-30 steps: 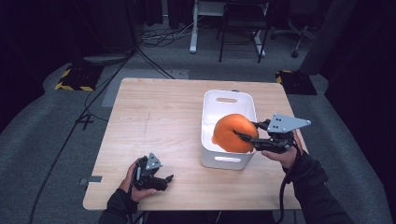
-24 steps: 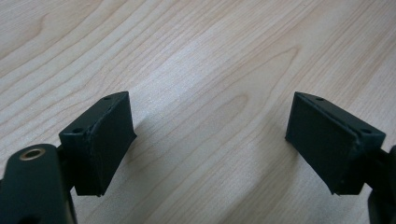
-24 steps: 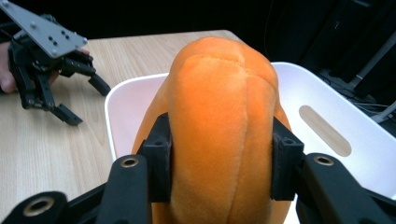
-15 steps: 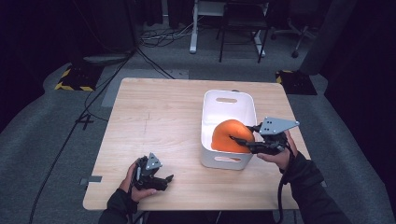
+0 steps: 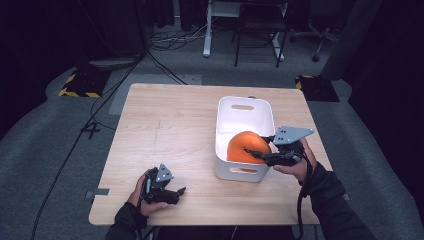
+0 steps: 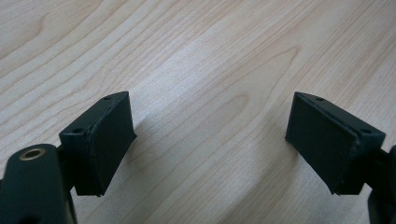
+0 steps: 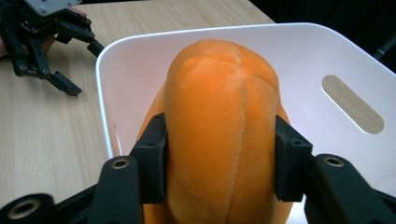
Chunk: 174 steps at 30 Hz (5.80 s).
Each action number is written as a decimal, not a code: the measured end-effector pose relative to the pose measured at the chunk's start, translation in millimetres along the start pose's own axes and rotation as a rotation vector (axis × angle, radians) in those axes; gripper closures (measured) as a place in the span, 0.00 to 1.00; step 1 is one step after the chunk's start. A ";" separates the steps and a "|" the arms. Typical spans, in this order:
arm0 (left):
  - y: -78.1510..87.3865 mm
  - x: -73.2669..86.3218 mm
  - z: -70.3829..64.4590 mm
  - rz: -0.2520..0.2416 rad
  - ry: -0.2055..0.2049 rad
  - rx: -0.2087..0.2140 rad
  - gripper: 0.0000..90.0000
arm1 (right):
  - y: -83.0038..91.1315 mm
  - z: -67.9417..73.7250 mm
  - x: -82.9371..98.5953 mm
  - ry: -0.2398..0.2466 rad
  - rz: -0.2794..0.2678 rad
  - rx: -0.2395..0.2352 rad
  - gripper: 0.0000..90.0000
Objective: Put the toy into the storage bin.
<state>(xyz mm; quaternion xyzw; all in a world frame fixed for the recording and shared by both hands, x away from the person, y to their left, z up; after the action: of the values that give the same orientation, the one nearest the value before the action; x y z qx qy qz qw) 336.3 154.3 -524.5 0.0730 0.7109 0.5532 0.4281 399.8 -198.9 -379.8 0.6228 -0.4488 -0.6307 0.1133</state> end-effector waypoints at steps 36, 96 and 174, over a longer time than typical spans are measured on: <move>0.1 0.0 0.0 0.002 -0.001 0.000 0.17 | -21.9 -4.4 8.6 -0.034 0.168 -0.047 0.48; 0.0 -0.1 -0.1 0.001 0.001 0.000 0.17 | -13.4 -8.9 12.0 -0.100 0.109 -0.022 0.37; -0.4 -0.5 0.0 0.001 0.002 0.002 0.17 | 45.3 -38.7 74.6 -0.197 0.060 0.182 0.26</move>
<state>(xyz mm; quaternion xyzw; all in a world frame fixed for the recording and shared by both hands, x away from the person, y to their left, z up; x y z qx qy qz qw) 336.8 153.9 -524.6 0.0732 0.7120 0.5526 0.4270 400.5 -293.6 -391.8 0.5519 -0.5316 -0.6418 0.0303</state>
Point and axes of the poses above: each handheld gripper's, and its own axes: y roughly backward along the jaws, x roughly out of its underside, z roughly to its left, the point moved 3 cm from there along -y, roughly forward along the jaws, and after that the axes turned 11 degrees about z, right-handed, at the moved point
